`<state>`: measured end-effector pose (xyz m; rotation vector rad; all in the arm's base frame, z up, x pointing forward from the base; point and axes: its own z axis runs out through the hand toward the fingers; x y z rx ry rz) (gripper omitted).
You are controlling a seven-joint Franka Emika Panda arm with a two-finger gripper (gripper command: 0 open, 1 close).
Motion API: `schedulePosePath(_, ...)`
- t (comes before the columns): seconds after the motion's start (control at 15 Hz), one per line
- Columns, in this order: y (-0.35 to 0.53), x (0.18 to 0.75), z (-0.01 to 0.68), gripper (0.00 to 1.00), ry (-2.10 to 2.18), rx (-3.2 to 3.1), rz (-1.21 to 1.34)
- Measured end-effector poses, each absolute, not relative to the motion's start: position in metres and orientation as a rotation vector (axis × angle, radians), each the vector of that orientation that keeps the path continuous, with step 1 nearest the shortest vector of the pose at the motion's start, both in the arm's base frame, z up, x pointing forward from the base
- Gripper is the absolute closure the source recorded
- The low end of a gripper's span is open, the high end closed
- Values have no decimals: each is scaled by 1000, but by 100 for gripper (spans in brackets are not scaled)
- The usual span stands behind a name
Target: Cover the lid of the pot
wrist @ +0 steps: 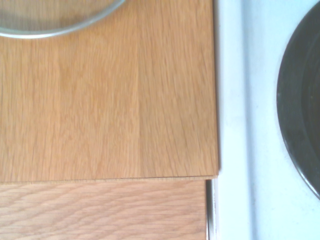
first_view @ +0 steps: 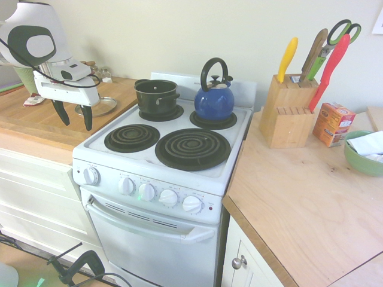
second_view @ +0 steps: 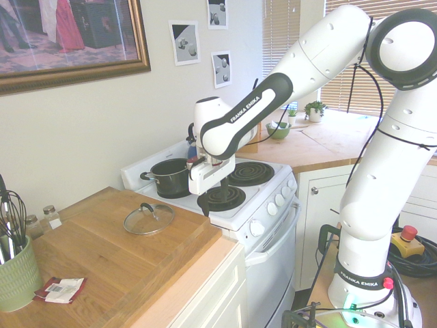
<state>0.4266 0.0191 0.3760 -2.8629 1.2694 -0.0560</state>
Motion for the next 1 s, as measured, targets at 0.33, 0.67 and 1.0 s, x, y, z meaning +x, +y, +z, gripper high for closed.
schedulePosePath(0.33, 28, 440, 387, 0, 1275, -2848, -134)
schedulePosePath(0.67, 60, 511, 410, 0, 1309, -2791, -207)
schedulePosePath(1.0, 87, 586, 413, 0, 1264, -2771, -246)
